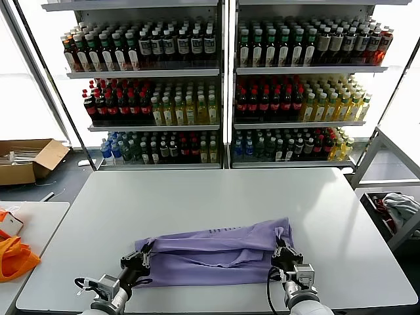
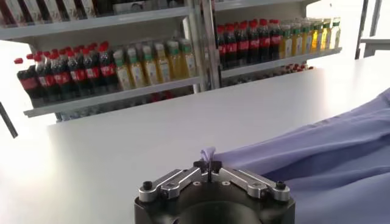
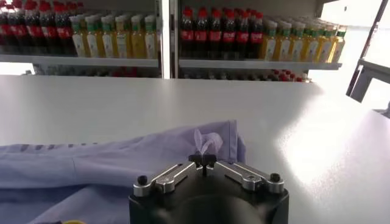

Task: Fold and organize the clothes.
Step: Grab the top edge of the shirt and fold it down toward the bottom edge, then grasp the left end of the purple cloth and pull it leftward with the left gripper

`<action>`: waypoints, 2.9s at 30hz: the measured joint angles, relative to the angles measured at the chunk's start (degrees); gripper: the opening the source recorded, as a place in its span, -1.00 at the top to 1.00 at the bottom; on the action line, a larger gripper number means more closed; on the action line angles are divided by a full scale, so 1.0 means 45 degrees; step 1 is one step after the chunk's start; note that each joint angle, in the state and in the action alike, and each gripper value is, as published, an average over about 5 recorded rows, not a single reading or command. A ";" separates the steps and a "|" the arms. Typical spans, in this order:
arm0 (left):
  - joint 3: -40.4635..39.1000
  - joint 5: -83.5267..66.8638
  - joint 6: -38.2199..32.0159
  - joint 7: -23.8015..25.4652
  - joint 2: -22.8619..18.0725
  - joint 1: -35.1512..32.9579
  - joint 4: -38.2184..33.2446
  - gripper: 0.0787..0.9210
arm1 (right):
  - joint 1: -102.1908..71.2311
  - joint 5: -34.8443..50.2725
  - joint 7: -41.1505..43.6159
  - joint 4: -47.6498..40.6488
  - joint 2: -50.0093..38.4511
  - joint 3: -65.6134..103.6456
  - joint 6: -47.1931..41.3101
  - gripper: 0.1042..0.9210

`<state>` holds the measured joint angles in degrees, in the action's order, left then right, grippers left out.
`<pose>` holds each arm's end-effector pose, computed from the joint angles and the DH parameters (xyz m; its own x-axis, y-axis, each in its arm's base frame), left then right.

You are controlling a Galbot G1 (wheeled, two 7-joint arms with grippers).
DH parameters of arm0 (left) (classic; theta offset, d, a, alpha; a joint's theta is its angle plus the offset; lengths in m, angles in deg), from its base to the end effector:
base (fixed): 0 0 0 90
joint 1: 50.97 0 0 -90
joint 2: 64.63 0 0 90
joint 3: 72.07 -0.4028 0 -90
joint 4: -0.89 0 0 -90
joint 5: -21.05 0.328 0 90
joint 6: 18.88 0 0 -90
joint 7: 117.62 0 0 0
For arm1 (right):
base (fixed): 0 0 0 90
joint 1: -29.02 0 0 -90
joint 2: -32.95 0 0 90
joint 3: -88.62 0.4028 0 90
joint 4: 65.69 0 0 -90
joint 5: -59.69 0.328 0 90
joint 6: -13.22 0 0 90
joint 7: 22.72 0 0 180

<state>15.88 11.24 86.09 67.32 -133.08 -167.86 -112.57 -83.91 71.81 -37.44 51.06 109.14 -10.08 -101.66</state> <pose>0.1519 0.0900 -0.3653 -0.9094 0.2124 0.3575 0.2686 0.9563 0.1152 0.1660 -0.0179 -0.3508 -0.9190 0.0134 0.3941 -0.0066 0.9988 -0.0494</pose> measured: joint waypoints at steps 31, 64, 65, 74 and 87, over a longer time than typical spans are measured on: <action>0.0622 0.1240 0.0358 -0.0680 -0.1197 -0.0136 -0.1235 -0.62 | -0.0085 -0.0255 -0.0211 0.0471 -0.0733 0.0798 -0.0014 -0.44; 0.0747 0.0155 0.1311 -0.1506 -0.2767 -0.0684 -0.0913 -0.77 | 0.0040 0.0359 -0.0325 0.1070 -0.0984 0.0865 0.0299 -0.76; 0.0765 0.0091 0.1352 -0.1525 -0.2771 -0.0674 -0.0873 -0.77 | 0.0040 0.0363 -0.0327 0.1084 -0.0993 0.0868 0.0300 -0.76; 0.0904 -0.0369 0.1588 -0.1568 -0.2767 -0.0715 -0.0603 -0.77 | 0.0019 0.0385 -0.0333 0.1130 -0.1027 0.0834 0.0323 -0.76; 0.0862 -0.0541 0.1617 -0.1450 -0.2811 -0.0731 -0.0273 -0.06 | -0.0046 0.0440 -0.0336 0.1201 -0.1086 0.0931 0.0393 -0.76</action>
<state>19.76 8.81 93.37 60.80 -145.73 -171.15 -113.80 -84.11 73.79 -38.96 56.46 104.25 -5.89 -99.89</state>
